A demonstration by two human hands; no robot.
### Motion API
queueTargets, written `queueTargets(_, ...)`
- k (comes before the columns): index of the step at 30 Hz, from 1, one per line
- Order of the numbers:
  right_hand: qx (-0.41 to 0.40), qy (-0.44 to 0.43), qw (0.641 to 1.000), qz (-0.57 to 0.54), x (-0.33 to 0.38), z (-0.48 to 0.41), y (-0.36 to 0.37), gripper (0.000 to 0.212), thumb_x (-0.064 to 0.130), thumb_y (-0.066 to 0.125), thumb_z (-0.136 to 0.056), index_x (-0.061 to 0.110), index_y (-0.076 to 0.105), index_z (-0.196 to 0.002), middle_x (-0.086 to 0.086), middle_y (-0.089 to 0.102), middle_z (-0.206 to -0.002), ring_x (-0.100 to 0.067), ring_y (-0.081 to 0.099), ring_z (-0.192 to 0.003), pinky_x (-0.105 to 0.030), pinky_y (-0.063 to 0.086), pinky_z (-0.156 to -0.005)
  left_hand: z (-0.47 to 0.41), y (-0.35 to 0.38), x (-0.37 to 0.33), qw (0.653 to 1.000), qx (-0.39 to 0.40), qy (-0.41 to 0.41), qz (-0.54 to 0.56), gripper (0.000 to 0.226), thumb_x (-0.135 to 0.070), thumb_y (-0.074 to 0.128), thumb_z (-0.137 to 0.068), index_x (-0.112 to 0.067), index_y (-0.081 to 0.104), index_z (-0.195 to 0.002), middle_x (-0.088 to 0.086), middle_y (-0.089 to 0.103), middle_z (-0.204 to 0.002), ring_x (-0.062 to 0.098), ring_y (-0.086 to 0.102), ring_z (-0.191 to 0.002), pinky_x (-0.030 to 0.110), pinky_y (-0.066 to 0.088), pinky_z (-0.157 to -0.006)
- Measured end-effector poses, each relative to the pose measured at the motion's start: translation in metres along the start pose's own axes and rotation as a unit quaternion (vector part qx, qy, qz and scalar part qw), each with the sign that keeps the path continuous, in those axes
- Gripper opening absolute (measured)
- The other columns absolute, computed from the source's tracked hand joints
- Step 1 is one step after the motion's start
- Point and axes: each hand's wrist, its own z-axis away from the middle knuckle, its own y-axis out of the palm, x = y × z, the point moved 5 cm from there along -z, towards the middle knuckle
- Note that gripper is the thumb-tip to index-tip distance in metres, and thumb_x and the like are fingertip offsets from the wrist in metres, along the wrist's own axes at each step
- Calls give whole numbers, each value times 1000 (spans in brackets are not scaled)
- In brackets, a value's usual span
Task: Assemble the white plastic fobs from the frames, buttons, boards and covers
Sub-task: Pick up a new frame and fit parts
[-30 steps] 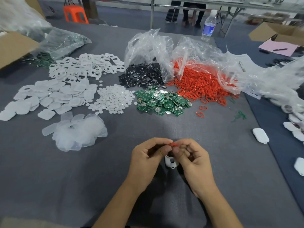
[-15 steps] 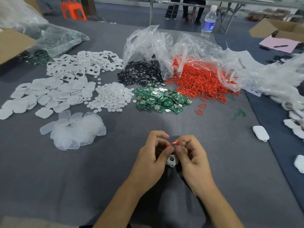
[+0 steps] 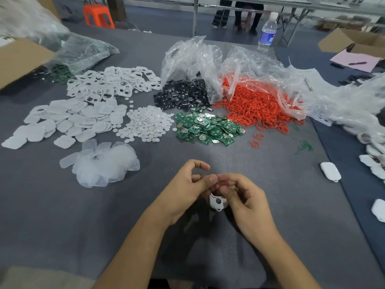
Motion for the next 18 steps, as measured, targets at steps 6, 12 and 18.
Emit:
queueTargets(6,-7,-52,986,161,17,-15,-20,29,10,75,-88,31,72,-108,14,65,-90,-12,66,-85,-20,51,-79,-9,1,-33,995,54,4,-85,18,-5,67,-97,-9,55,-110,6,72,-79,13,69,-76,25,58,-75)
queueTargets(12,-71,-48,993,87,13,-8,-17,28,6,76,-87,28,70,-102,9,66,-86,-13,65,-78,-19,50,-74,-2,9,-32,999,-41,2,2,28,-5,77,-89,-9,59,-110,18,77,-92,20,75,-77,31,62,-78)
queueTargets(18,14,-76,988,136,14,-9,-14,54,-5,68,-85,32,64,-125,9,67,-108,-14,70,-91,-24,56,-79,7,14,-20,995,-65,42,-67,9,1,71,-93,-4,67,-99,16,78,-91,25,75,-84,36,62,-85)
